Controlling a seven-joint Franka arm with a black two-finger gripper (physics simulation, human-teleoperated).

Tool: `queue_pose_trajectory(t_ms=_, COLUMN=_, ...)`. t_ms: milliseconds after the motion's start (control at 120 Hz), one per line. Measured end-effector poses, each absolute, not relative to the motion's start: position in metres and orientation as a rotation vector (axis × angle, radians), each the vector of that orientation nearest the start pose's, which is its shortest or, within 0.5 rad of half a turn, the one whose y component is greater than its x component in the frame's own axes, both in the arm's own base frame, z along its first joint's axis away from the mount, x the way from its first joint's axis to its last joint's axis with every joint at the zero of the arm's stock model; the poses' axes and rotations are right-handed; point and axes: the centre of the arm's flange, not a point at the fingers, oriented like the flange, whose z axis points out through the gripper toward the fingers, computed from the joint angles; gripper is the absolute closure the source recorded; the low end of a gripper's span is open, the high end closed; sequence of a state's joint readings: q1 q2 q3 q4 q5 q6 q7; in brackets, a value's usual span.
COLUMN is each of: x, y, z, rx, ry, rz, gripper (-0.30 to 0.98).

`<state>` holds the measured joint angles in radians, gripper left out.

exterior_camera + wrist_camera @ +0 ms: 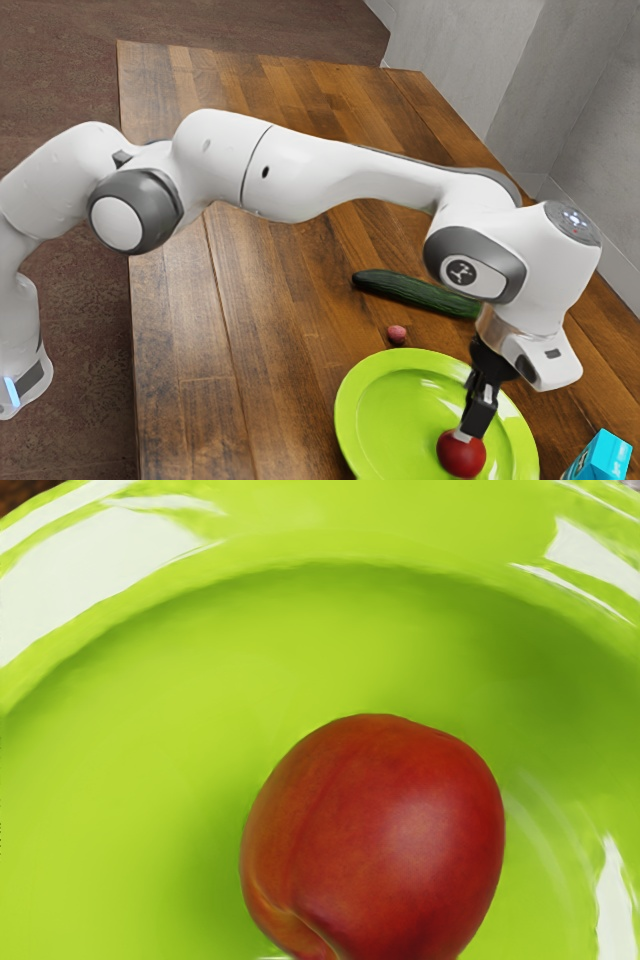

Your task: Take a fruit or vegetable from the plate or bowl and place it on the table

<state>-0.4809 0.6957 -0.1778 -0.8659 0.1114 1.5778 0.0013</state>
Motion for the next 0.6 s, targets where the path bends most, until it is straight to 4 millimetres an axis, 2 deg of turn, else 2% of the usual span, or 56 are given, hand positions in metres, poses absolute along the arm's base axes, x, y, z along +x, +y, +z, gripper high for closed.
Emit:
queue_pose_trajectory(t_ms=233, x=0.624, y=-0.404, z=0.502, rx=-3.013, ry=0.957, rz=-0.061, gripper=0.00)
queue_pose_trajectory(t_ms=600, x=0.632, y=-0.417, z=0.463, rx=-3.024, ry=0.978, rz=-0.017, gripper=0.00)
